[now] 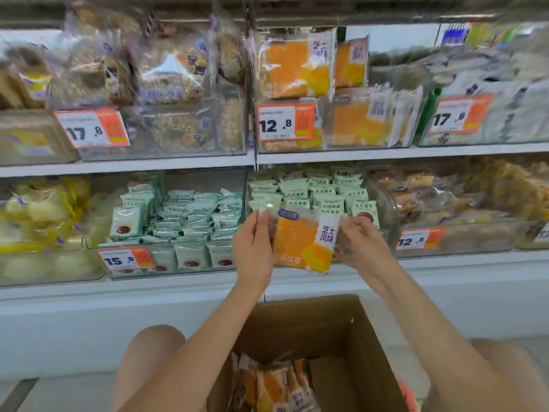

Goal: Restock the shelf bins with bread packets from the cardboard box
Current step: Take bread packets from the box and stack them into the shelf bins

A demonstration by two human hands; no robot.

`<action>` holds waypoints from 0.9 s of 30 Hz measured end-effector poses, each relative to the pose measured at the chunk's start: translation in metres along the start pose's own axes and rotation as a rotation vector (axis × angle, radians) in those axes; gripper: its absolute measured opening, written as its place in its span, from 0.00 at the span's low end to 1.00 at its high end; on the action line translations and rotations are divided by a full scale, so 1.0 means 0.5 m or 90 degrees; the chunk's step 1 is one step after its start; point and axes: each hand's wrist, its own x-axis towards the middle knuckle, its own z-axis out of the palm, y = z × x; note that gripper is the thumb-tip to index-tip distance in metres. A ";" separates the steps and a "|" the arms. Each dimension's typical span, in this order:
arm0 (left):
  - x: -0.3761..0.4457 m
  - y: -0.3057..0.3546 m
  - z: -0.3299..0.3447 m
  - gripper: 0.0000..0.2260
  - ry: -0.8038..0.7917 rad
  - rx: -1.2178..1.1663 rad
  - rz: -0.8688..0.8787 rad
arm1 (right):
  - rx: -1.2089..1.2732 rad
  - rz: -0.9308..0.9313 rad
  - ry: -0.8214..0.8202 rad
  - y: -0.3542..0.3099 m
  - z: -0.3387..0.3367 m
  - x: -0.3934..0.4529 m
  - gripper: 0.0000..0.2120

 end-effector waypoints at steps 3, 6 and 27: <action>0.064 0.059 0.049 0.17 0.014 -0.054 0.053 | -0.060 -0.026 -0.117 -0.085 -0.004 0.028 0.14; 0.131 0.109 0.105 0.23 -0.016 -0.038 0.154 | -0.046 -0.135 -0.084 -0.178 -0.010 0.061 0.09; 0.436 0.103 0.230 0.29 0.050 0.794 0.811 | -0.271 -0.203 -0.019 -0.597 0.001 0.541 0.23</action>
